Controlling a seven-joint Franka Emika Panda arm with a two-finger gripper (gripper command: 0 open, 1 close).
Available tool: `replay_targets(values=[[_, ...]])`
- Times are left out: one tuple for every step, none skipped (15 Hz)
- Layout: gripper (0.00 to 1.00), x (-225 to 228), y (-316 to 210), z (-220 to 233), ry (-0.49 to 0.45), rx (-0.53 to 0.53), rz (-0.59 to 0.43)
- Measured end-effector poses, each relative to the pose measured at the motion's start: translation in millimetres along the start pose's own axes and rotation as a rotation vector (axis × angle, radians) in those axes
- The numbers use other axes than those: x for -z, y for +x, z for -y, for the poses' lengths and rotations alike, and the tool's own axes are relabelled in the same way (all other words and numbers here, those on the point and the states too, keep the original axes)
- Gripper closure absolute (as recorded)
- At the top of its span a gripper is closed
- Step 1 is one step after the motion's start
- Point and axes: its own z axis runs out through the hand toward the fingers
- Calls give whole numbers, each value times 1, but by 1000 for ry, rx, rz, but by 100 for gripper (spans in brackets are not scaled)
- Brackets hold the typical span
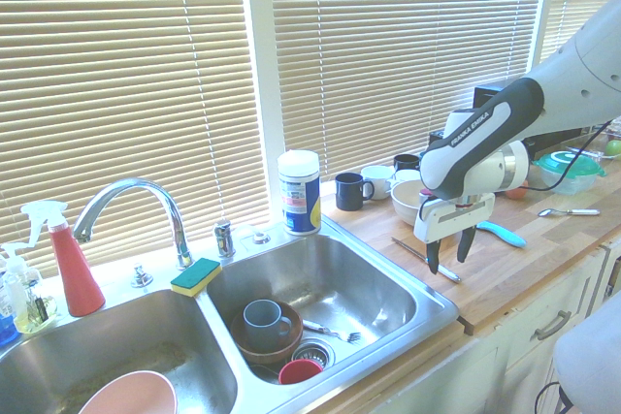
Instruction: Put the knife into the sink
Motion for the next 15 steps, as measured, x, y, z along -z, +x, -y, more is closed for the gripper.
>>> replay_targets(values=[[100,-4,1,0,0,-2,-2],[100,-6,2,1,1,-4,-5],[100,-8,3,1,1,-4,-7],[100,-9,3,1,2,-4,-9],[100,-9,3,1,3,-5,-10],[100,-9,4,1,3,-5,-10],[100,-9,4,0,3,-7,-10],[100,-11,4,0,2,-8,-8],[100,-14,4,0,-1,-9,-5],[100,-15,5,0,-1,-9,-4],[100,-16,5,0,0,-9,-7],[100,-16,5,1,1,-9,-8],[100,-16,6,1,1,-9,-10],[100,-16,5,1,2,-8,-10],[100,-16,5,2,3,-7,-10]])
